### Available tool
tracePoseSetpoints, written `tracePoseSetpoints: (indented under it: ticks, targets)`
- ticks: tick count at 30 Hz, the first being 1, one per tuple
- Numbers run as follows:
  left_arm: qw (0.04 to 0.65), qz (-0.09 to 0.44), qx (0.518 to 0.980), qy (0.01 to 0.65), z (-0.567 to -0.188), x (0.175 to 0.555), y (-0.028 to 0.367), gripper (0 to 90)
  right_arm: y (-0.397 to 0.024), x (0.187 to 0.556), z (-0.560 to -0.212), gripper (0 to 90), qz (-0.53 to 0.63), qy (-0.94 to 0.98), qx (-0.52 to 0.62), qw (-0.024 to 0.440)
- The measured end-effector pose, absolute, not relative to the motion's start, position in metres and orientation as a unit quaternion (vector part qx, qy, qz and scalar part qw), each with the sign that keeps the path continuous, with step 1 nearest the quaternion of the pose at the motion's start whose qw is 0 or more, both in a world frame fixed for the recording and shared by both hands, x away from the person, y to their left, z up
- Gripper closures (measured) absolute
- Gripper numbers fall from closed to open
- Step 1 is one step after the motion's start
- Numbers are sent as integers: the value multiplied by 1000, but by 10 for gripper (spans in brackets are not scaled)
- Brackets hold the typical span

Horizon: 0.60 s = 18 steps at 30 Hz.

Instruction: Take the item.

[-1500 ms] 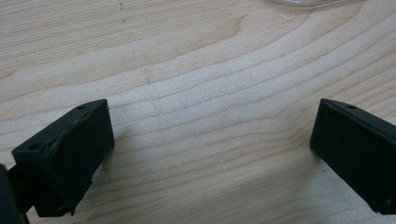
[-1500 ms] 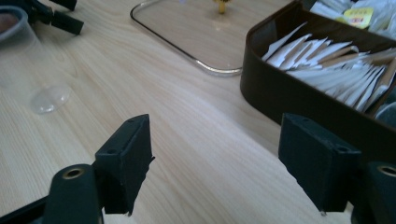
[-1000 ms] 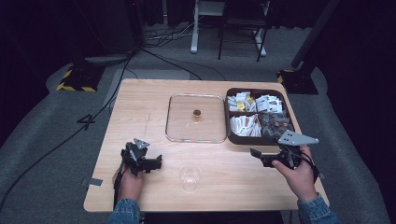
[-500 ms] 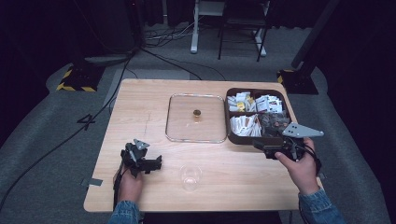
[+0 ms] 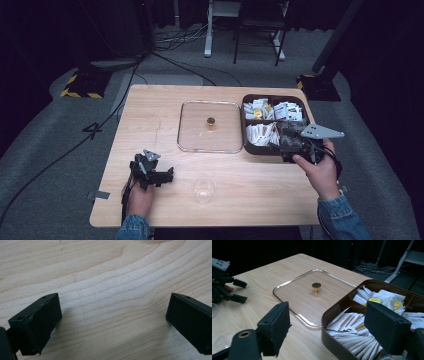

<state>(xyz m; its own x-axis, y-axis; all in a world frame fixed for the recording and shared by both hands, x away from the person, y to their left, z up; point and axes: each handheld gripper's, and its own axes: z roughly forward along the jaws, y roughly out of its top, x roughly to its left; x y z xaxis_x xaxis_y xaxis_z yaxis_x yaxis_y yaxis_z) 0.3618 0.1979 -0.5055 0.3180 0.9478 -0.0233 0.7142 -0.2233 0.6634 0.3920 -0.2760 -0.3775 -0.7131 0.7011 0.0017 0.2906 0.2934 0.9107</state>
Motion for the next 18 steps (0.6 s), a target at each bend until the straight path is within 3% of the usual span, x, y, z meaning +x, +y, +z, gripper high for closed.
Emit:
tracePoseSetpoints:
  ticks: [18]
  targets:
    - [294,198,753,555,-506,359,196,2,-320,446,-388,249,461,774,365,235]
